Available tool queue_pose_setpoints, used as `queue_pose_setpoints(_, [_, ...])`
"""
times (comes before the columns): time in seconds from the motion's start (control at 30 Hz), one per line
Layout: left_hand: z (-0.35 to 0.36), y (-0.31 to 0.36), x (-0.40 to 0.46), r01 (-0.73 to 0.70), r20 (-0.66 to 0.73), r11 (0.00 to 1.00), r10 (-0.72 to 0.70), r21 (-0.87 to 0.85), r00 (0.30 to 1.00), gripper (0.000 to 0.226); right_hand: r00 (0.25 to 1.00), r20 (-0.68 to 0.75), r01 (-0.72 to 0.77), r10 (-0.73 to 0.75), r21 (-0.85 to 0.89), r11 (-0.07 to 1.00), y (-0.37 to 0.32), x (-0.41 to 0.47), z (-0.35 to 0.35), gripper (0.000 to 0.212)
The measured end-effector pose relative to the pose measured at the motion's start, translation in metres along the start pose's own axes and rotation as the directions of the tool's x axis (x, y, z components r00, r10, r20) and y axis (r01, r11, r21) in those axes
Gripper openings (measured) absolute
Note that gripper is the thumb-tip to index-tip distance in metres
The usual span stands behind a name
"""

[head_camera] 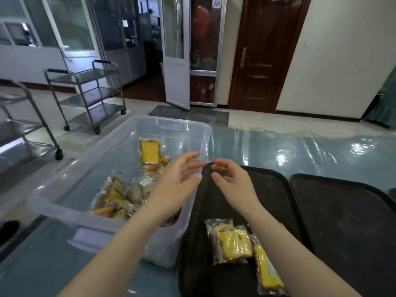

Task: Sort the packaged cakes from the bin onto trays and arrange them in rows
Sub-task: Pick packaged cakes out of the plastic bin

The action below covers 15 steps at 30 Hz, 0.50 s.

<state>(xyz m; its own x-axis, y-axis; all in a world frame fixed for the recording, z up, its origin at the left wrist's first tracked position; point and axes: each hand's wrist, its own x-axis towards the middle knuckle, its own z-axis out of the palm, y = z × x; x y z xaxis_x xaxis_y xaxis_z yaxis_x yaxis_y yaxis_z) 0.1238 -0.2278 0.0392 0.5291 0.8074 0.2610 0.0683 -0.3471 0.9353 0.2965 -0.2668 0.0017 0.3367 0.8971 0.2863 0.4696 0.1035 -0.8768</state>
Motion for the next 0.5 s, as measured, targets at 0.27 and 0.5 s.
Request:
queue_pose_setpoints(0.27, [-0.129,-0.023,0.0,0.068,-0.085,0.995,-0.061,0.077,0.994,0.043,0.992,0.128,0.031,-0.023,-0.059,0.998,-0.056,0.053,0.081,0.032])
queue_pose_setpoints(0.5, [-0.221,-0.059,0.017,0.113,-0.116,0.949,-0.081,0.295,0.99,0.04,0.974,0.228,0.037,0.018,-0.233,0.972,-0.066,0.09,0.134,0.034])
